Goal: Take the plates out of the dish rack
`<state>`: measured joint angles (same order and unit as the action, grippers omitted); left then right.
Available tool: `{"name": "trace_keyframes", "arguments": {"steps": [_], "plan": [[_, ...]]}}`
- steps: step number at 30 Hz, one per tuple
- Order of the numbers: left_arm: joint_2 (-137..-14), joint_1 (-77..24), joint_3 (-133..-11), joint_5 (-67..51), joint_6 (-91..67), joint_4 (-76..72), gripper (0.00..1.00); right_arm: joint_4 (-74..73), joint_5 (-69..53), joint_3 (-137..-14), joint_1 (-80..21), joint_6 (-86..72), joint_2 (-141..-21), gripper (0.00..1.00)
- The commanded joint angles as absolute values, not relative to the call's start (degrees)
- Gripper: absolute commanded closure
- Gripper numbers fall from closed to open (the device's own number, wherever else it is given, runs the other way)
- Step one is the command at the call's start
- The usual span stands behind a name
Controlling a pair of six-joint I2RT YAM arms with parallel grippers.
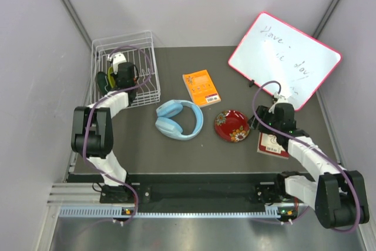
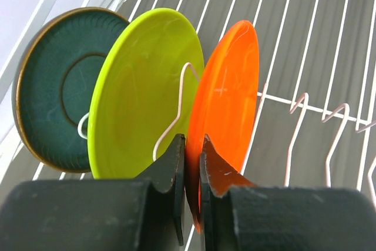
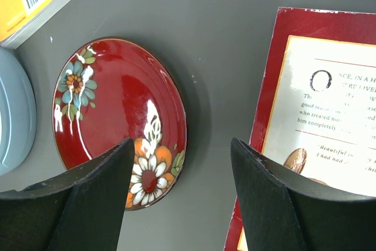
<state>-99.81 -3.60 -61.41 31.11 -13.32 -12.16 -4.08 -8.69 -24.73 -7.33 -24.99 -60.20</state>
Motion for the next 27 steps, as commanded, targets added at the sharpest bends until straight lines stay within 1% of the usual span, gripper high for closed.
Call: {"name": "trace_keyframes", "arguments": {"steps": [1,2,5,9,12,14,15,16,18,19,20,22,23,26,27], "plan": [[-95.1,-4.74,-61.79,35.93,-9.06,-15.73,1.0,-1.76,-9.4,-24.08,-7.74,-23.91,-60.38,0.33],[-94.58,-5.27,-61.61,40.12,-7.83,-16.43,1.0,-1.76,-9.32,-24.0,-7.73,-23.91,-60.03,0.34],[-92.03,-6.94,-60.3,45.07,-3.96,-19.42,1.0,-2.02,-9.32,-23.91,-7.65,-24.26,-59.07,0.33],[-87.55,-9.31,-58.45,48.33,-0.44,-22.23,1.0,-3.25,-9.4,-24.26,-7.91,-24.52,-57.83,0.3],[-83.24,-11.15,-58.71,48.52,-2.35,-18.83,1.0,-4.83,-9.23,-25.13,-8.0,-24.61,-56.17,0.28],[-79.13,-11.6,-59.24,45.72,-6.83,-10.84,1.0,-5.01,-9.93,-25.31,-8.17,-24.78,-54.24,0.27],[-77.71,-11.6,-58.98,43.88,-12.42,-8.64,1.0,-5.01,-10.45,-25.66,-8.26,-24.96,-53.53,0.26],[-76.3,-11.6,-58.63,37.51,-14.48,-6.7,1.0,-4.84,-11.24,-25.66,-8.17,-25.66,-52.31,0.25],[-72.17,-11.69,-57.23,29.83,-21.4,-1.69,1.0,-2.82,-16.24,-26.19,-8.35,-26.63,-51.77,0.24],[-70.77,-11.86,-56.35,20.4,-23.45,-1.06,1.0,-1.94,-18.17,-26.28,-8.78,-27.24,-51.77,0.24],[-68.14,-12.04,-55.12,17.17,-27.21,-1.49,1.0,-0.45,-20.98,-26.45,-9.22,-27.86,-51.85,0.23],[-65.84,-13.0,-50.9,10.84,-31.36,-2.54,1.0,2.63,-21.45,-26.63,-12.11,-30.14,-51.94,0.23],[-64.09,-13.62,-48.19,5.76,-34.51,-3.77,1.0,5.33,-21.36,-26.63,-13.26,-30.93,-52.03,0.23],[-63.02,-18.7,-45.8,0.37,-37.34,-7.29,1.0,9.22,-20.66,-27.24,-18.44,-34.01,-53.17,0.23],[-63.1,-20.03,-45.7,0.26,-37.61,-7.47,1.0,11.14,-20.22,-28.03,-19.85,-35.06,-53.7,0.23]]}}
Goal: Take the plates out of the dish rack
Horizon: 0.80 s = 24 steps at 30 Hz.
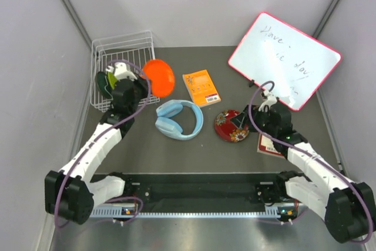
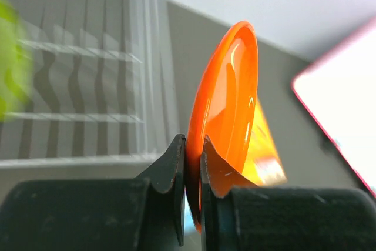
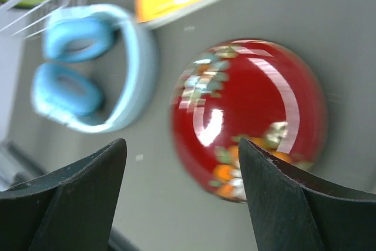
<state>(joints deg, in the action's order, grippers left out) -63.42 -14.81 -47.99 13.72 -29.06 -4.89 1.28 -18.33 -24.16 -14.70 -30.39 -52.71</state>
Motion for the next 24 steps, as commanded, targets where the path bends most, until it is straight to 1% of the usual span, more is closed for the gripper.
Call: {"name": "trace_keyframes", "arguments": {"steps": [1,2,6,7,11,17,19,21,23,24], "plan": [[-63.28,-21.34,-45.7,0.26,-37.88,-7.47,1.0,11.95,-19.61,-28.56,-22.3,-35.33,-54.92,0.23],[-63.89,-23.97,-45.18,-2.52,-38.66,-7.82,1.0,12.91,-19.16,-29.09,-23.54,-35.68,-55.54,0.23],[-65.12,-28.12,-40.97,-7.02,-43.58,-13.61,1.0,19.23,-18.63,-29.88,-27.24,-38.84,-58.88,0.23],[-65.39,-28.91,-40.17,-7.47,-44.38,-15.97,1.0,21.42,-18.55,-29.88,-28.03,-39.2,-60.02,0.23],[-65.92,-33.04,-37.8,-6.94,-45.09,-17.93,1.0,26.36,-18.72,-29.36,-28.83,-39.37,-62.31,0.23],[-66.71,-35.59,-34.64,-8.61,-46.05,-23.97,1.0,31.97,-21.18,-29.27,-28.92,-40.16,-67.75,0.25],[-67.76,-36.03,-34.72,-9.92,-46.14,-25.04,1.0,34.09,-22.93,-29.01,-29.0,-41.39,-70.21,0.29],[-68.55,-36.56,-35.07,-10.54,-46.14,-26.36,1.0,36.73,-23.64,-28.48,-29.0,-42.71,-71.62,0.38],[-69.61,-36.65,-34.81,-12.21,-46.41,-27.77,1.0,39.71,-24.96,-26.82,-29.09,-43.85,-73.21,0.44],[-70.04,-36.56,-34.72,-12.74,-46.41,-29.25,1.0,42.16,-25.31,-26.28,-29.09,-44.29,-73.39,0.61]]}}
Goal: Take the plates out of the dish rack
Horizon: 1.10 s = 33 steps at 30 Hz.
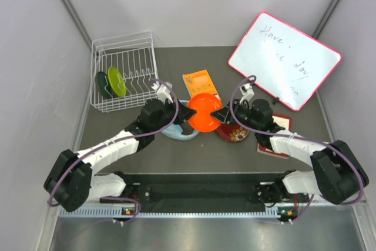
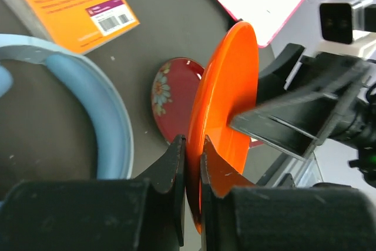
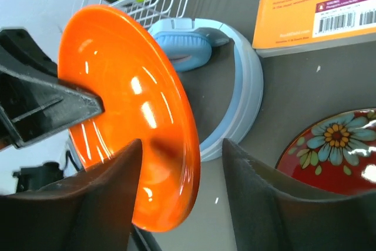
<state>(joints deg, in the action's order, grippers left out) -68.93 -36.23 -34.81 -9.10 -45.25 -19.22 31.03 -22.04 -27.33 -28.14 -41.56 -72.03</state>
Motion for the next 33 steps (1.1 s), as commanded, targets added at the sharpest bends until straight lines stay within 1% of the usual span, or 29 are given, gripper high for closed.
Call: {"name": "trace_keyframes", "arguments": {"steps": [1,2,3,4,5,6,7,8,10,11,12,13,15,16,18,20,23,27,31,33], "plan": [[-70.48,-36.65,-34.72,-12.83,-46.41,-29.35,1.0,42.45,-24.53,-25.76,-29.09,-44.3,-72.87,0.73],[-70.58,-36.56,-34.8,-12.22,-46.41,-29.09,1.0,42.36,-24.09,-24.79,-29.0,-44.3,-72.43,0.83],[-70.58,-36.65,-34.63,-11.61,-46.32,-28.22,1.0,41.41,-23.3,-24.35,-29.0,-44.12,-71.64,1.0],[-70.4,-36.56,-34.63,-10.99,-46.06,-27.43,1.0,40.27,-20.85,-23.91,-28.83,-43.69,-69.37,1.0],[-70.23,-36.65,-34.98,-10.29,-45.27,-26.38,0.92,38.6,-19.53,-23.47,-28.74,-42.9,-67.95,1.0],[-69.96,-36.65,-35.15,-8.72,-44.57,-23.84,0.57,32.06,-18.12,-23.64,-28.48,-40.89,-64.72,1.0],[-69.35,-36.65,-35.77,-7.57,-43.17,-22.6,0.46,28.34,-13.84,-23.9,-28.39,-39.83,-62.86,1.0],[-68.91,-36.56,-36.03,-6.51,-42.2,-21.46,0.38,24.73,-11.45,-24.52,-28.13,-37.9,-61.01,1.0],[-67.07,-36.48,-36.82,-2.83,-38.87,-18.13,0.16,15.52,-5.66,-24.78,-26.81,-36.39,-56.27,1.0],[-66.28,-36.47,-37.17,-1.51,-37.63,-16.8,0.13,12.68,-4.23,-24.44,-26.2,-35.6,-54.77,1.0],[-64.62,-36.65,-37.61,2.42,-36.31,-15.48,0.11,10.66,-3.09,-24.17,-24.45,-35.42,-52.15,1.0],[-63.9,-36.56,-38.49,3.85,-33.34,-13.03,0.02,7.15,-2.03,-23.73,-23.39,-35.25,-51.08,1.0],[-62.06,-36.48,-39.54,7.89,-28.68,-10.3,0.01,4.93,-1.76,-22.16,-19.1,-34.72,-48.44,1.0],[-61.7,-36.47,-40.77,14.96,-25.26,-8.28,0.01,4.31,-2.98,-21.37,-17.51,-34.46,-47.82,1.0],[-60.48,-36.48,-41.39,20.37,-22.25,-5.2,0.01,3.69,-6.22,-19.6,-12.16,-33.4,-47.11,1.0],[-59.68,-36.39,-41.48,26.87,-18.73,-4.14,0.01,3.17,-9.75,-19.07,-9.85,-32.44,-47.9,1.0],[-59.76,-35.78,-42.19,40.99,-18.2,-1.41,0.01,2.99,-10.98,-19.16,-8.7,-31.56,-50.62,1.0],[-60.29,-33.05,-42.37,45.61,-16.17,-1.14,0.01,6.32,-13.88,-18.9,-8.7,-31.29,-54.83,1.0],[-60.64,-27.35,-42.01,42.55,-17.49,-1.5,0.01,8.61,-16.52,-19.68,-8.61,-30.59,-59.14,0.99],[-61.17,-23.84,-42.45,39.91,-19.06,-1.15,0.01,9.66,-18.09,-19.78,-8.61,-30.59,-61.52,0.95]]}}
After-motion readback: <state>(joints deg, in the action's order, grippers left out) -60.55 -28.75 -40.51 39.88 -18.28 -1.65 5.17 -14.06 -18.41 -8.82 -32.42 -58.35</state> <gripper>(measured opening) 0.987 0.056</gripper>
